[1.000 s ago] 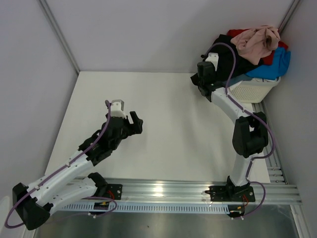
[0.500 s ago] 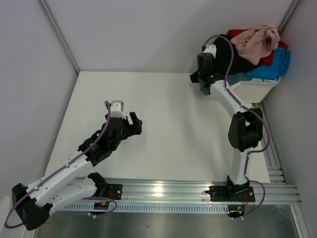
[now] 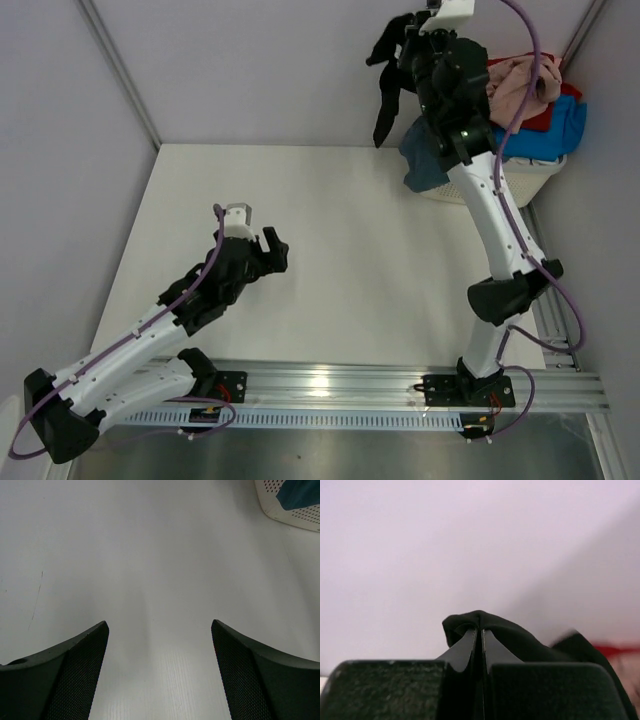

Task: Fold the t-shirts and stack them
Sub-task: Grab crumpled tshirt from bin with the right arm, then move the tshirt to the center of the board

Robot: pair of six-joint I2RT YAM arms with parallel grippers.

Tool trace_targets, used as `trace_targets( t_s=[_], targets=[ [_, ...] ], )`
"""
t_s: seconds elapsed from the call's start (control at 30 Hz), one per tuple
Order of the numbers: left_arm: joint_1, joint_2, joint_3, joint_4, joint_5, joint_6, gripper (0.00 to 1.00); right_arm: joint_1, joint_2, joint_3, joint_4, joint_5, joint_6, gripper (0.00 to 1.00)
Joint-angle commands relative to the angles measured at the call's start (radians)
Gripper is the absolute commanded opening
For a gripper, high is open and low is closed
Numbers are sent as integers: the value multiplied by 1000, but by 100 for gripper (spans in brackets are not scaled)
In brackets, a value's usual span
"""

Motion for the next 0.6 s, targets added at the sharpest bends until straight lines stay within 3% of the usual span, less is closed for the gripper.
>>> trace_targets(
  t_s=[0.0,0.1,0.2,0.33,0.47,0.5,0.57],
  targets=[
    [-14,-6,17,27,-14,-3,87,100,-143,101,108,-434,-46,0],
    [-18,-3,19,28,-17,-9,87,146,-195,101,108,-727,44,0],
    [-19,3,16,30,-19,-14,87,224,-208,130,-19,-904,28,0],
    [-21,2,14,28,-31,-26,87,257,-254,42,-88,-903,14,0],
    [-19,-1,14,13,-63,-49,87,234,-330,-275,-73,-787,55,0],
    [-21,-3,14,1,-84,-55,87,226,-352,-475,-36,-752,88,0],
    [-19,-10,17,-14,-101,-69,87,205,-421,-685,145,-679,138,0]
  ],
)
